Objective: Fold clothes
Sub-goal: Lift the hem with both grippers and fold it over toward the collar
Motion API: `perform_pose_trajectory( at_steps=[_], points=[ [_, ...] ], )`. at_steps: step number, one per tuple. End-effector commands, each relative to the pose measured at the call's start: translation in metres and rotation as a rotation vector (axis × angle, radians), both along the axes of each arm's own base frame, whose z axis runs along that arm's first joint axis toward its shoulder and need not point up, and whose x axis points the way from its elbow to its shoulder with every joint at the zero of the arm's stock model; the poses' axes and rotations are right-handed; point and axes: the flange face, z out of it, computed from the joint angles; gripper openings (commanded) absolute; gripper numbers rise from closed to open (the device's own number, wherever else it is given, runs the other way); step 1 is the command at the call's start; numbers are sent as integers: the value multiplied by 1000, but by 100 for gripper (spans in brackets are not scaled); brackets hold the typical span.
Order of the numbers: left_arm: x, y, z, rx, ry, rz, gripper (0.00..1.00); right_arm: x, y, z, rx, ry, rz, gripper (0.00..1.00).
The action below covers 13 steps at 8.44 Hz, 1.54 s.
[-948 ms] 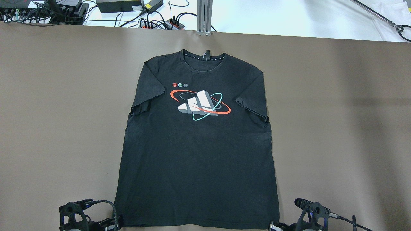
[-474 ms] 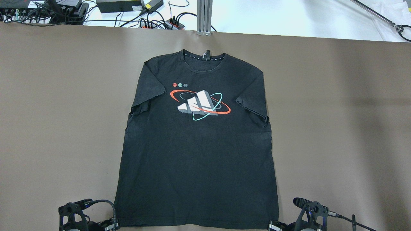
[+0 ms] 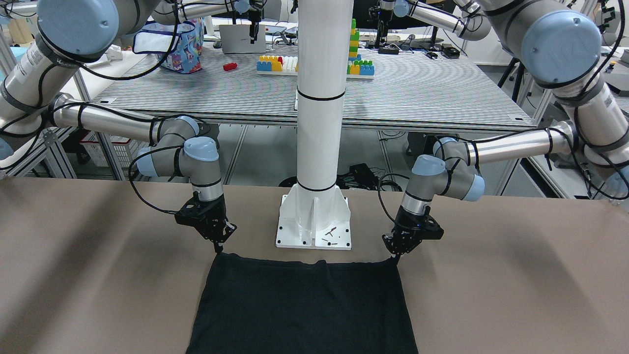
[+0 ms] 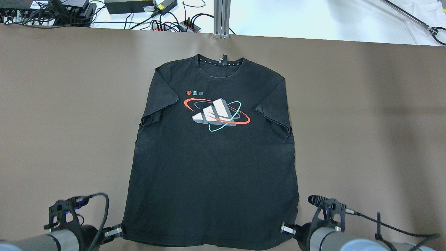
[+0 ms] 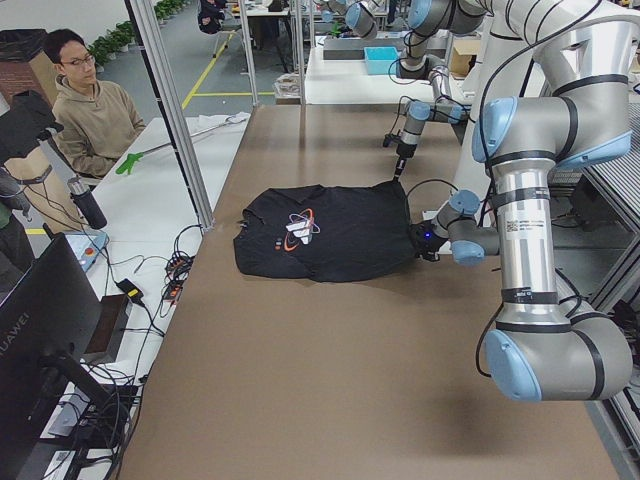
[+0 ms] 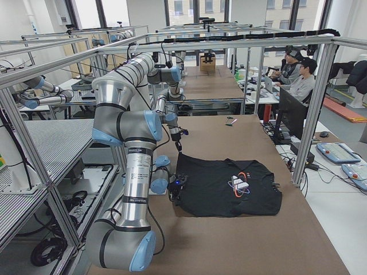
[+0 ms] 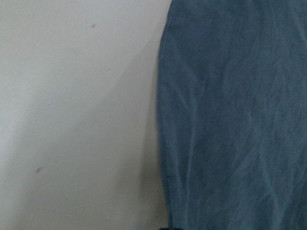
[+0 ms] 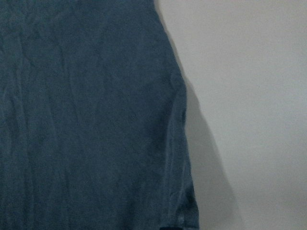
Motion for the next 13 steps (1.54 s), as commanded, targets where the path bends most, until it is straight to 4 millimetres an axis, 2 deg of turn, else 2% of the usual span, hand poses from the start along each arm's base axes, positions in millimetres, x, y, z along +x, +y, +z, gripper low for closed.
perform_pose_trajectory(
  at_steps=[1,2,3,4,6,7,8,10,12,13],
  points=[
    [-2,-124,-57,40,-54,34,0,38,-124,-19,-60,-43,-22,0],
    [-2,-166,-68,64,-106,10,0,49,-172,-33,-48,-46,-27,0],
    [-8,-197,-75,72,-118,30,0,50,-216,-44,-36,-18,-12,0],
    [-20,-232,-66,75,-142,20,0,59,-262,-49,-1,37,0,0],
    [-49,-296,-53,54,-164,-5,0,85,-318,-33,2,95,2,0],
    [-70,-318,-47,34,-170,-41,0,96,-333,-27,0,104,0,0],
    [-81,-335,-35,16,-187,-45,0,110,-349,-22,-3,113,14,0],
    [-86,-371,-26,-2,-212,-59,0,111,-381,-37,4,116,30,0],
    [-88,-380,-36,6,-201,-70,0,120,-402,-33,3,133,42,0],
    [-88,-387,-33,-9,-202,-66,0,118,-411,-36,5,137,42,0]
  ],
)
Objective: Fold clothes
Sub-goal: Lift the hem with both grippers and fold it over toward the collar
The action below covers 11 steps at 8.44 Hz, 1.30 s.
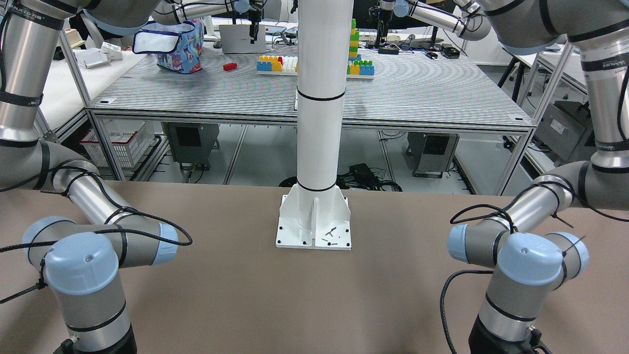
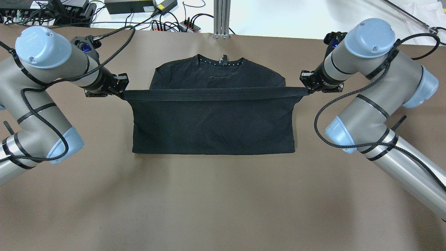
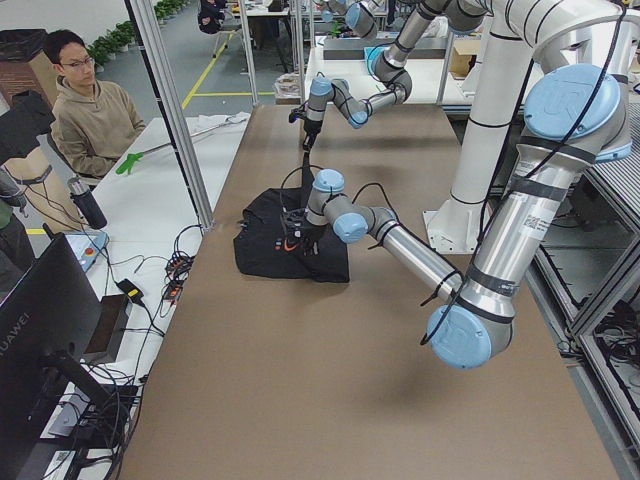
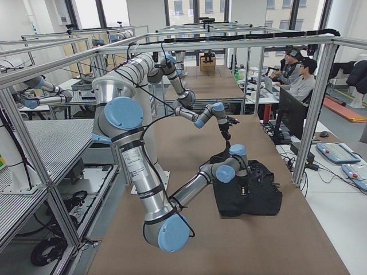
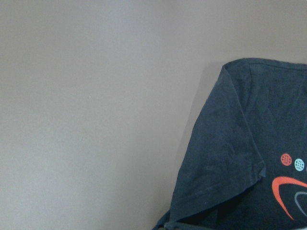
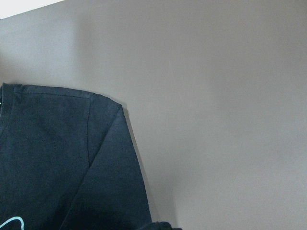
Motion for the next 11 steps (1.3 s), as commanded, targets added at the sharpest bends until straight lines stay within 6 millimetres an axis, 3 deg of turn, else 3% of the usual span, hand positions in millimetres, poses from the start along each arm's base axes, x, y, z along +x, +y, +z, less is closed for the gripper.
perform_pose_trajectory(
  at_steps=[1,2,4,5,7,9,11],
  points=[
    [7,-28,-2,-22,-6,-4,0,-7,-33,3,-18,25,5,0],
    [23,-53,-8,-25,-8,-7,0,-13,-43,9,-26,39,-1,0],
    [41,-112,5,-15,-1,-35,0,-27,-63,43,-4,33,-7,0],
    [51,-135,6,-11,2,-41,0,-30,-69,51,4,29,-4,0],
    [65,-156,7,-9,3,-41,0,-35,-73,48,3,30,-5,0],
    [66,-159,11,-6,2,-42,0,-46,-80,45,-3,37,-8,0],
    [70,-163,26,7,8,-44,0,-53,-86,58,12,28,-3,0]
  ],
)
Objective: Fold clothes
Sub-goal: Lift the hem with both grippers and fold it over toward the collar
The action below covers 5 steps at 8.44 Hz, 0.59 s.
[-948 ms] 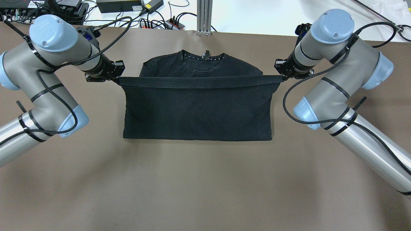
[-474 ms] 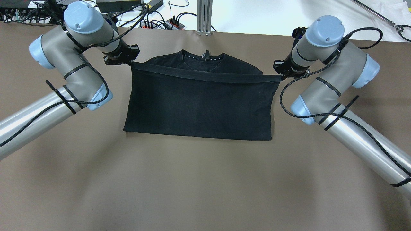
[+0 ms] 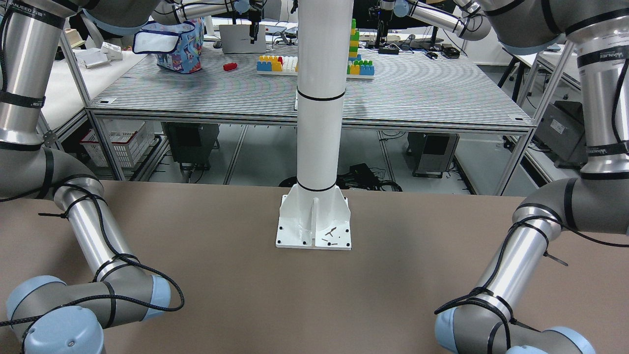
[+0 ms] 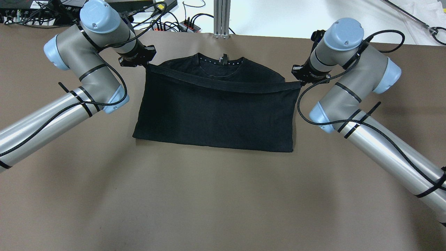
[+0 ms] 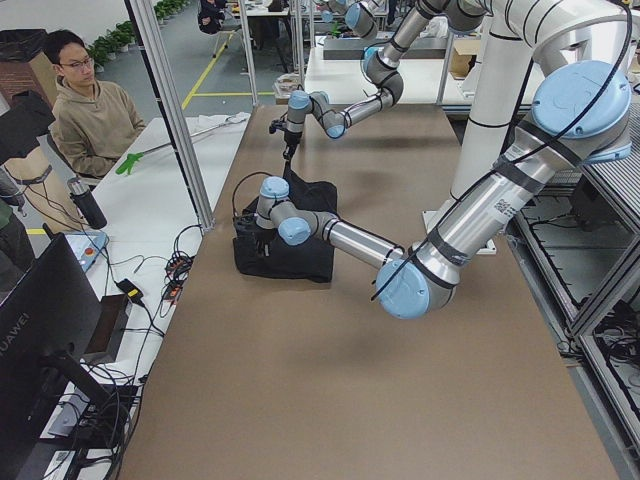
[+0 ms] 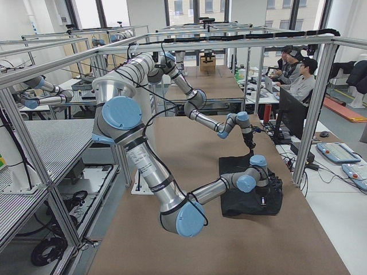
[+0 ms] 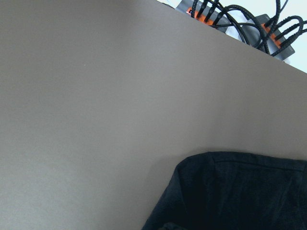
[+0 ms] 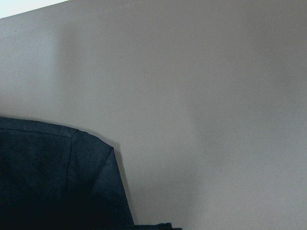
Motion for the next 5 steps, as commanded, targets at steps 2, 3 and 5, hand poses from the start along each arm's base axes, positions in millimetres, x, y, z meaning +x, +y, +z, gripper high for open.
perform_pose_trajectory(
  at_steps=[2,3,5],
  points=[
    [4,-7,21,16,8,-3,4,-9,-10,0,2,-20,24,0],
    [3,-8,21,15,10,-4,18,-15,-19,-19,-30,-46,70,3],
    [3,-6,24,22,17,-2,46,-26,-35,-40,-75,-70,121,33]
  ],
)
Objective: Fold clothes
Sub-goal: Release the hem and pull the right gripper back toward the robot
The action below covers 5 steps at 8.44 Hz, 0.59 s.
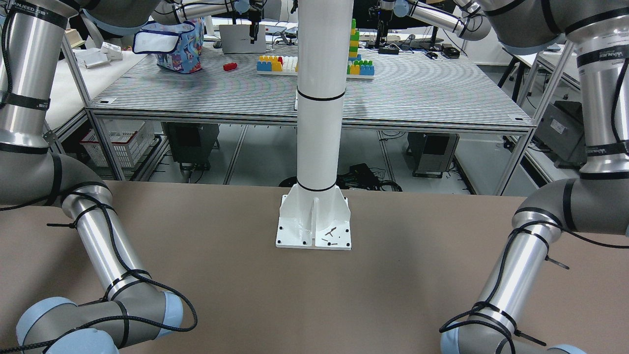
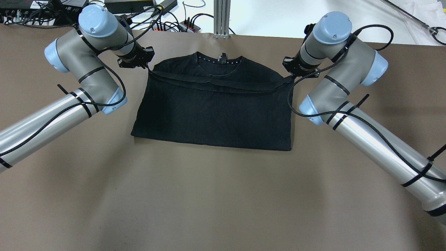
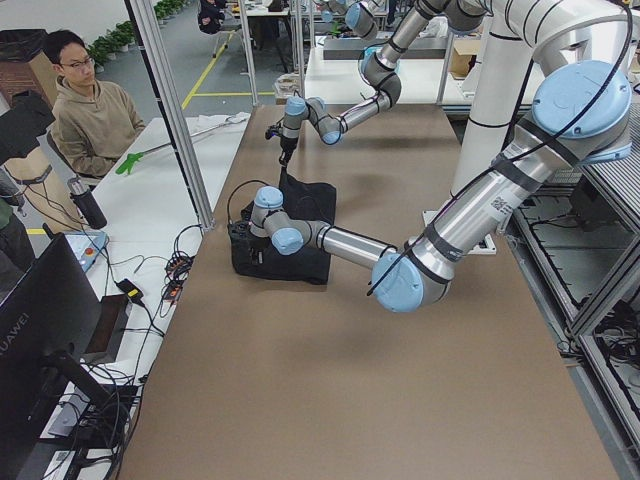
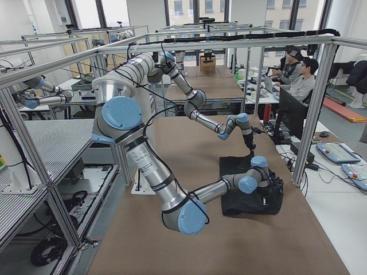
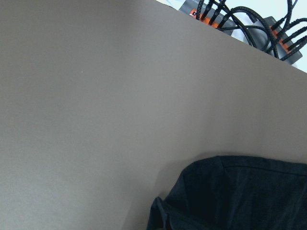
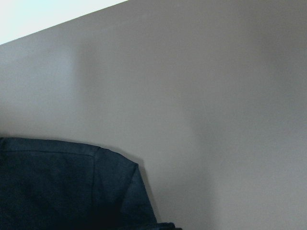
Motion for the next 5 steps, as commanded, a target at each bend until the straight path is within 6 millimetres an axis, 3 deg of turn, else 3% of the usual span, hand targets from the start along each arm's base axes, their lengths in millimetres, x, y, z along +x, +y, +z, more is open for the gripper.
perform_pose_trajectory(
  at_steps=[1,3,4,5],
  points=[
    [-3,1,6,16,14,0,54,-8,-12,-17,-40,-23,46,52],
    [-6,4,10,43,34,-3,65,4,12,-11,-41,-76,80,66],
    [-6,4,8,46,37,-4,66,10,40,-2,-39,-97,81,73],
    [-6,5,6,48,39,-2,66,1,78,0,-19,-121,43,77]
  ],
)
